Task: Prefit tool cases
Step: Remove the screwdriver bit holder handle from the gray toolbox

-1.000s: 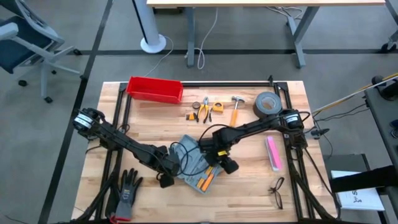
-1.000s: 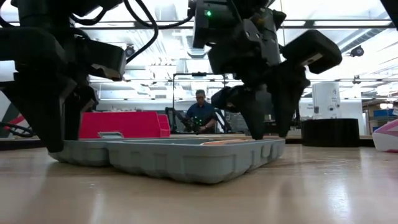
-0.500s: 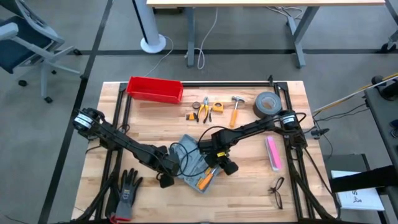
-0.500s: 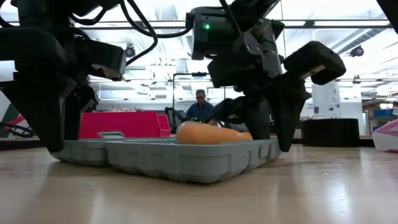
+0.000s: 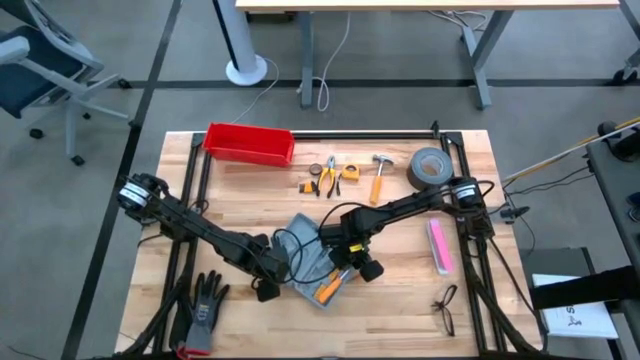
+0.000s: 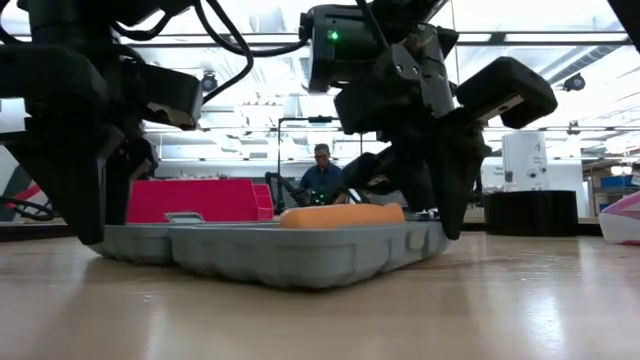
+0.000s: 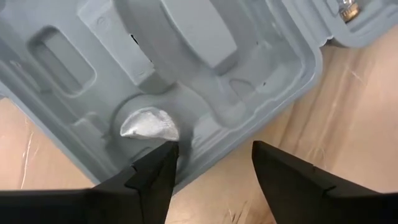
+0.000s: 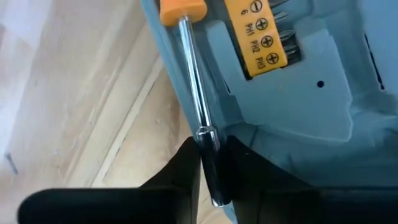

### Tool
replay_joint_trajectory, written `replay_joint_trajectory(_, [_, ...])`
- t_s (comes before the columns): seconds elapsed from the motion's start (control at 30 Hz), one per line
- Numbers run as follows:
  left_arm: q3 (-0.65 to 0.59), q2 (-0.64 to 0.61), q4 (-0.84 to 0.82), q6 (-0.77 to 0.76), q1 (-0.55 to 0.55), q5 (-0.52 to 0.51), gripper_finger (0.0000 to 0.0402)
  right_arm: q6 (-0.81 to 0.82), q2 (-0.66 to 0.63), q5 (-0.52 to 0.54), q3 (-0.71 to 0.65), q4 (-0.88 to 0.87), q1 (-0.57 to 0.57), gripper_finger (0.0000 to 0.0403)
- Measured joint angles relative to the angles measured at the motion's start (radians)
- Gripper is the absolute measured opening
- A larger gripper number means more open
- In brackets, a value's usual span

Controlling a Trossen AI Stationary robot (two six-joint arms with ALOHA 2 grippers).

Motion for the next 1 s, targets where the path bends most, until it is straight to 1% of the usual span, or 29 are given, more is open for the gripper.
replay_joint_trajectory(0.1, [0.000,0.000,-0.001,0.001,0.000,0.000,0.0216,0.001,-0.002,-0.003,0.019,-0.020,0.000,0.0043])
replay_joint_trajectory(0.33, [0.000,-0.001,0.002,-0.001,0.000,0.005,0.0213,0.016,-0.003,0.003,0.046,-0.061,-0.002,0.0057])
replay_joint_trajectory(0.6, [0.000,-0.001,0.008,-0.001,0.000,0.003,0.0206,0.010,-0.017,0.001,0.048,-0.093,-0.002,0.0044])
replay_joint_trajectory(0.87, [0.000,-0.001,0.009,-0.001,0.000,0.005,0.0215,0.020,-0.038,0.017,0.048,-0.097,-0.009,0.0053])
replay_joint_trajectory(1.0, [0.000,-0.001,0.009,-0.001,0.000,0.004,0.0216,0.020,-0.040,0.016,0.048,-0.098,-0.010,0.0050])
